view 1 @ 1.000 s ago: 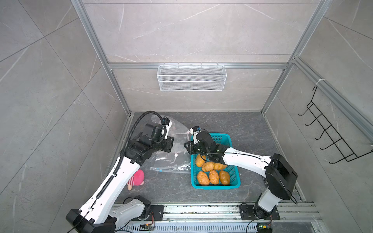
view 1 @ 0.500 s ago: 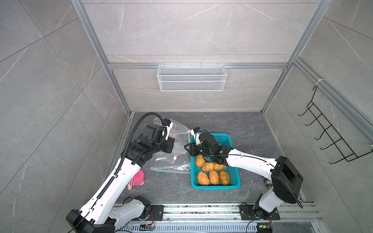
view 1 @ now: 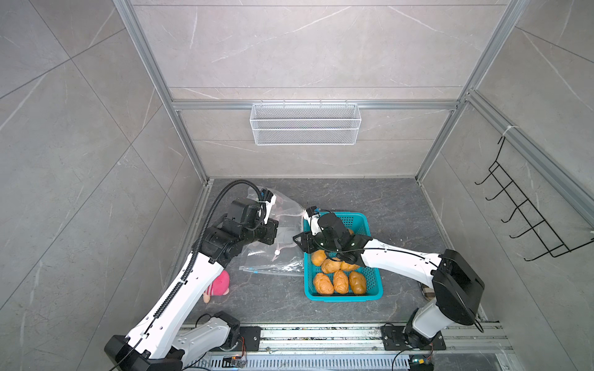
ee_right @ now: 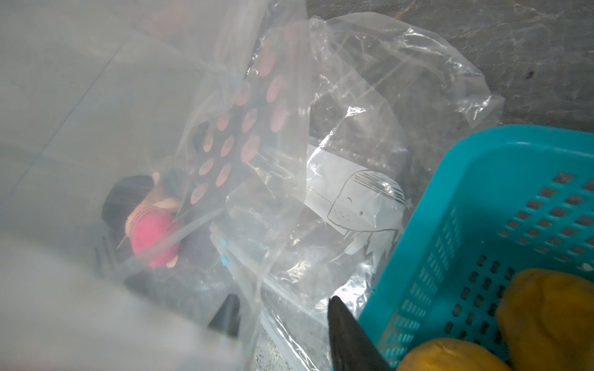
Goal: Put the potatoes into a zipper bag and zip it
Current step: Open the zipper food storage bag.
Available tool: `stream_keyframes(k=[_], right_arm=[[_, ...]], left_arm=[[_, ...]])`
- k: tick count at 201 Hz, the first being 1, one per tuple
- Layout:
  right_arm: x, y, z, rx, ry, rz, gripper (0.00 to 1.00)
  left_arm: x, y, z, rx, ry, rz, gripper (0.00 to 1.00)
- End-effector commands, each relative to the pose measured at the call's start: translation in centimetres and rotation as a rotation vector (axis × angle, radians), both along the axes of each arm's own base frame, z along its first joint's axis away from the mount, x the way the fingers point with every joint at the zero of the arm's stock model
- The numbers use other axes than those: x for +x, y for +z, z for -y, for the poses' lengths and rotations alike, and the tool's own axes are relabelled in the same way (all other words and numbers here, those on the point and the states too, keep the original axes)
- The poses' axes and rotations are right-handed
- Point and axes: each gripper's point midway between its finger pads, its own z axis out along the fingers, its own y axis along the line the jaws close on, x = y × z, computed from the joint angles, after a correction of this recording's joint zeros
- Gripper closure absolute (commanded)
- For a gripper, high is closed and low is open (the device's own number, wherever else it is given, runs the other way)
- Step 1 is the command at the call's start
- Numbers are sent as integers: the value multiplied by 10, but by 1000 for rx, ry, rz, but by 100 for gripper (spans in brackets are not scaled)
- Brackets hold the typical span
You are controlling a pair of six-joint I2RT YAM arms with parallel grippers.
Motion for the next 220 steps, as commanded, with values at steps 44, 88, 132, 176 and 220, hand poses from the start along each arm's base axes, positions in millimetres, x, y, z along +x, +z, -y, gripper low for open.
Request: stream_keyframes(k=[44, 88, 132, 176, 220], right_arm=[[-7, 36, -4, 58, 69, 112, 34], [-10, 60, -2, 83, 85, 161, 30], [-12, 75, -5, 105, 105, 170, 30], [-14, 88, 1, 89, 104, 205, 25], [-25, 108, 18, 67, 114, 264, 24]], left_arm=[[0, 10, 7, -25, -46, 38, 100], [1, 6, 10, -27, -50, 19, 100], [1, 2, 11, -27, -47, -15, 100], [-2, 1, 18, -49, -61, -80, 100], [-15, -15, 11, -43, -14, -187, 100]])
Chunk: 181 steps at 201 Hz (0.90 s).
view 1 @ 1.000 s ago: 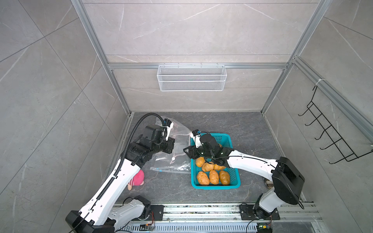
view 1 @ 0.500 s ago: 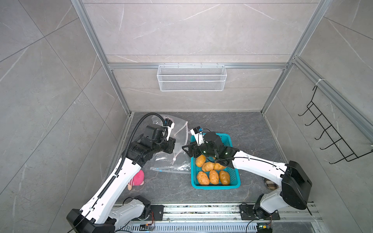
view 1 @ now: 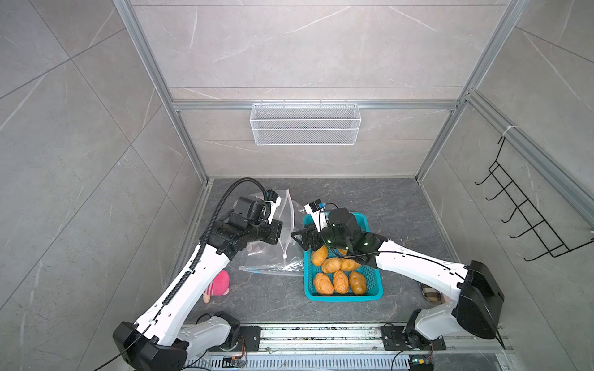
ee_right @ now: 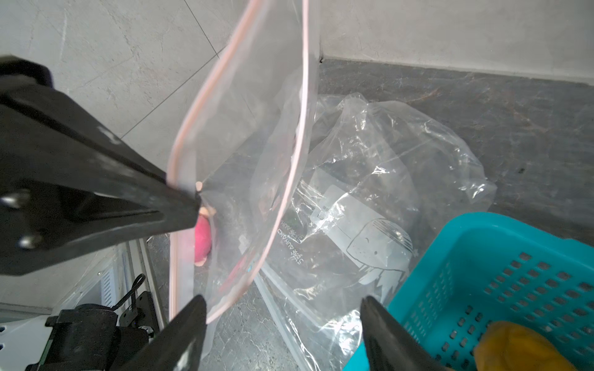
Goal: Put the potatoes into a zipper bag and zip it
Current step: Open the zipper food storage bag.
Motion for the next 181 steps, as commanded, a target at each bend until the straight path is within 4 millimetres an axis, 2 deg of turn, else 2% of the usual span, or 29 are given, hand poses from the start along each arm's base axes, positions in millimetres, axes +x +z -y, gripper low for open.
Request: stream_keyframes(k=[1, 30, 65, 77, 98, 124, 155, 181], right_arm=[[-9, 35, 11, 4, 15, 84, 24], [-11, 36, 39, -80, -49, 123, 24], [-5, 18, 77, -197, -173, 123, 25], [-4, 4, 85, -216, -193, 87, 25], [-4, -29, 96, -285, -217, -23, 25], [-14, -65, 102, -362, -206, -143, 27], [-23, -99, 120, -463, -228, -253, 27], [-34, -125, 131, -542, -218, -349, 20]], left_arm=[[-12, 5, -1, -33, 19, -62, 100], [-28, -5, 0, -55, 27, -156, 100], [-52, -4, 30, -32, -83, -224, 100], [-57, -5, 38, 1, -118, -222, 100], [-54, -15, 39, 35, -124, -232, 100], [-47, -30, 37, 70, -117, -217, 100], [-44, -34, 39, 62, -119, -195, 100], [-47, -36, 40, 40, -124, -191, 100]])
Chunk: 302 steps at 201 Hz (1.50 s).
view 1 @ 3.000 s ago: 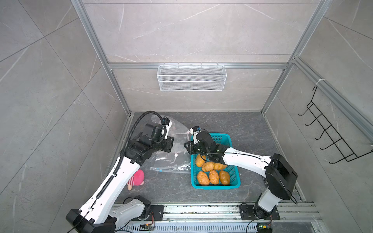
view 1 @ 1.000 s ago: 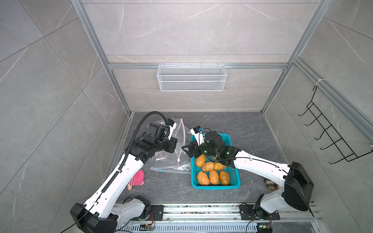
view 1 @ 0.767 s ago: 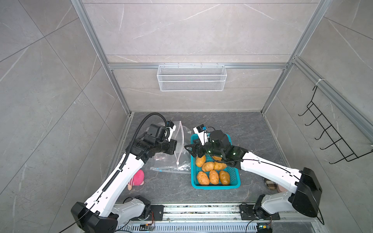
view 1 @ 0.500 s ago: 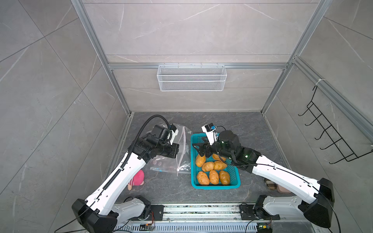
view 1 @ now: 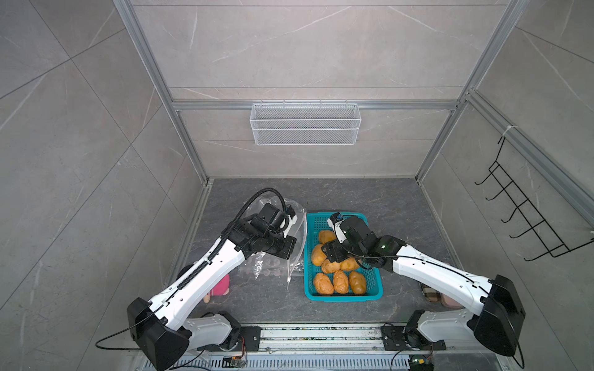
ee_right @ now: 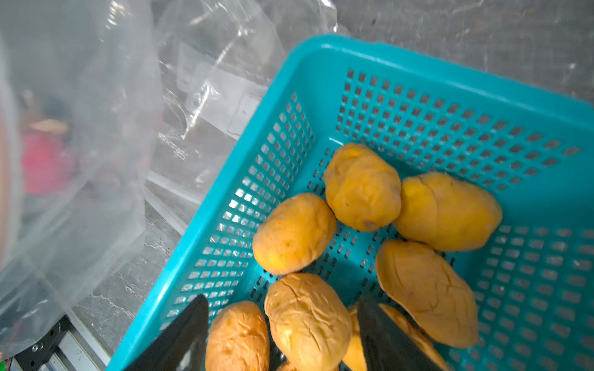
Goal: Put the potatoes into a zipper bag and zip it
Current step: Pick up the potato from the basket.
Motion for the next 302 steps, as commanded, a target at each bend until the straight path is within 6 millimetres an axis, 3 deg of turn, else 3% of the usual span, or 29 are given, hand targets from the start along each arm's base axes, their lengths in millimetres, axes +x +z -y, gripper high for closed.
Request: stream_keyframes(k=[1, 31, 77, 135, 190, 215, 240, 255, 302], right_arm=[[-18, -36, 21, -101, -28, -148, 20], [-29, -60, 25, -118, -23, -219, 18], [-31, -81, 11, -109, 6, -288, 20], [-21, -96, 9, -160, -3, -296, 24], [-24, -94, 3, -126, 18, -301, 37], [-24, -79, -4, -61, 48, -268, 45], [-22, -53, -3, -20, 54, -198, 46], [-20, -28, -1, 17, 59, -126, 47], [-28, 86, -18, 333, 175, 150, 49]], left_arm=[[3, 10, 2, -37, -11, 55, 100], [1, 6, 2, -35, -14, 45, 100], [1, 7, 1, -42, -8, 52, 100], [1, 6, 0, -34, -7, 54, 100], [2, 7, 0, -33, -7, 57, 100], [3, 9, 0, -33, -8, 60, 100], [3, 9, 0, -34, -8, 60, 100], [2, 8, 1, -35, -8, 55, 100], [5, 11, 3, -49, 22, 36, 100]])
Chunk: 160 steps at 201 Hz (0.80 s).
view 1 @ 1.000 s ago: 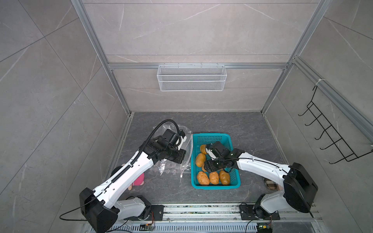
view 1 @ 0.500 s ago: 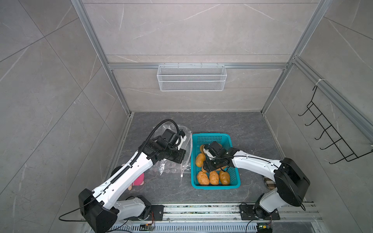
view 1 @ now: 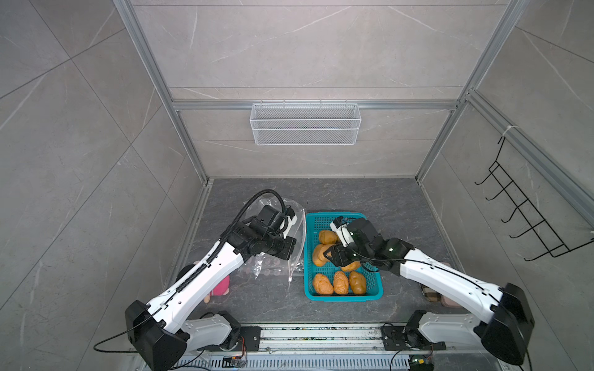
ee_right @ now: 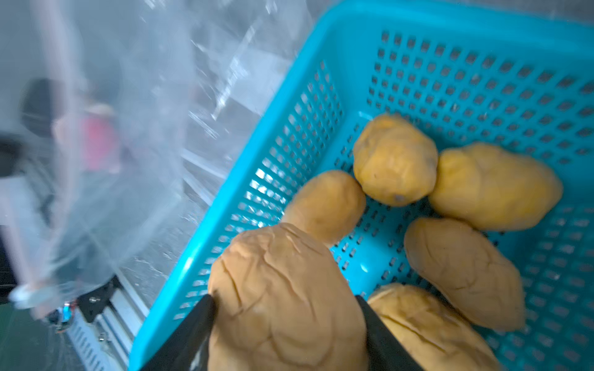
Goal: Put the potatoes into a zipper bag and zip it
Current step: Pick up the potato from the basket, then place the potato into the zipper food storage bag.
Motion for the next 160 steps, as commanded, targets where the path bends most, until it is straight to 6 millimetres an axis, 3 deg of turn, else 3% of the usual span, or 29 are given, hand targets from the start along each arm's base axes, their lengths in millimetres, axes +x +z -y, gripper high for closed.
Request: stream_keyframes(k=[1, 28, 56, 98, 160], right_arm=[[-6, 51, -14, 167, 81, 139, 49], [-14, 99, -32, 325, 163, 233, 50], [-11, 115, -50, 362, 202, 263, 50], [-3, 110, -81, 390, 251, 196, 51], [10, 71, -75, 291, 190, 175, 51]], left_arm=[[5, 12, 2, -28, 25, 17, 100], [5, 18, 10, -70, 19, 2, 100], [6, 21, 15, -85, 19, -10, 100], [6, 20, 16, -91, 15, -2, 100], [5, 27, 16, -124, 33, 6, 100]])
